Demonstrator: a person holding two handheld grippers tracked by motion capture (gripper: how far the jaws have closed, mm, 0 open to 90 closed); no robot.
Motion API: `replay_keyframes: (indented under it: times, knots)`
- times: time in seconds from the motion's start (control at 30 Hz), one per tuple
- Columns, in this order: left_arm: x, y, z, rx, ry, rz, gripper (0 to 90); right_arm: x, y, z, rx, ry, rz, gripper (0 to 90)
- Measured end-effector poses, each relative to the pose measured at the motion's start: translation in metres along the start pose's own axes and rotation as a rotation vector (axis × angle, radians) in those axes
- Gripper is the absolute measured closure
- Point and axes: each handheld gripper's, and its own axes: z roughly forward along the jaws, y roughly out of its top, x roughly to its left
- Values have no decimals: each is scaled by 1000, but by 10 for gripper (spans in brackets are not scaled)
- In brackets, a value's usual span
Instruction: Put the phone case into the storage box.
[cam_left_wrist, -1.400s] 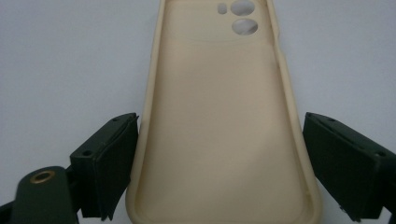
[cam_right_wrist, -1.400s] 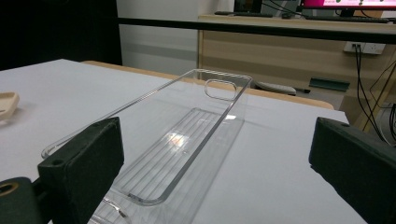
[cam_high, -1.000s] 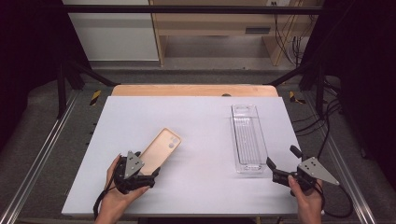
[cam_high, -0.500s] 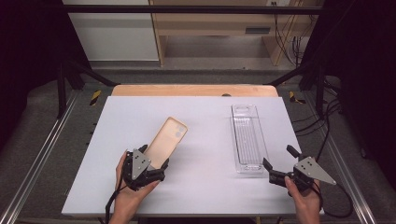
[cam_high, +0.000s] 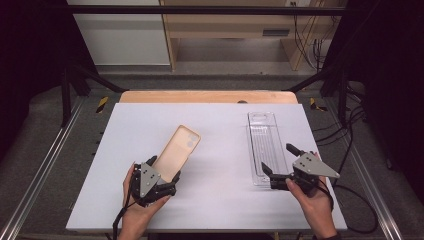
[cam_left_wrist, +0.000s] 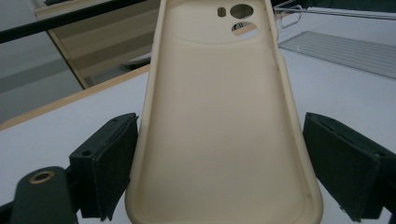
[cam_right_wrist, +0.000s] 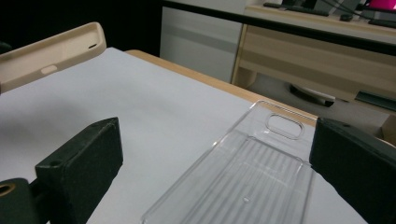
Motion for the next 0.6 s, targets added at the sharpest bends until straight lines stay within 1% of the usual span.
replay_keyframes:
  times: [0.07,0.1,0.17,0.3,0.4,0.6]
  knots:
    - [2,1,-1,-7,5,-5,120,5,9,5,14,15,10,30]
    - [2,1,-2,-10,9,-8,120,8,13,8,29,18,19,30]
    - [3,1,-3,-13,13,-9,120,15,21,14,47,18,29,31]
    - [4,1,-4,-21,17,-13,120,31,33,28,78,15,64,33]
    - [4,2,-5,-28,21,-15,120,43,39,39,93,1,83,35]
    - [4,2,-6,-31,25,-14,120,61,45,58,122,-17,83,38]
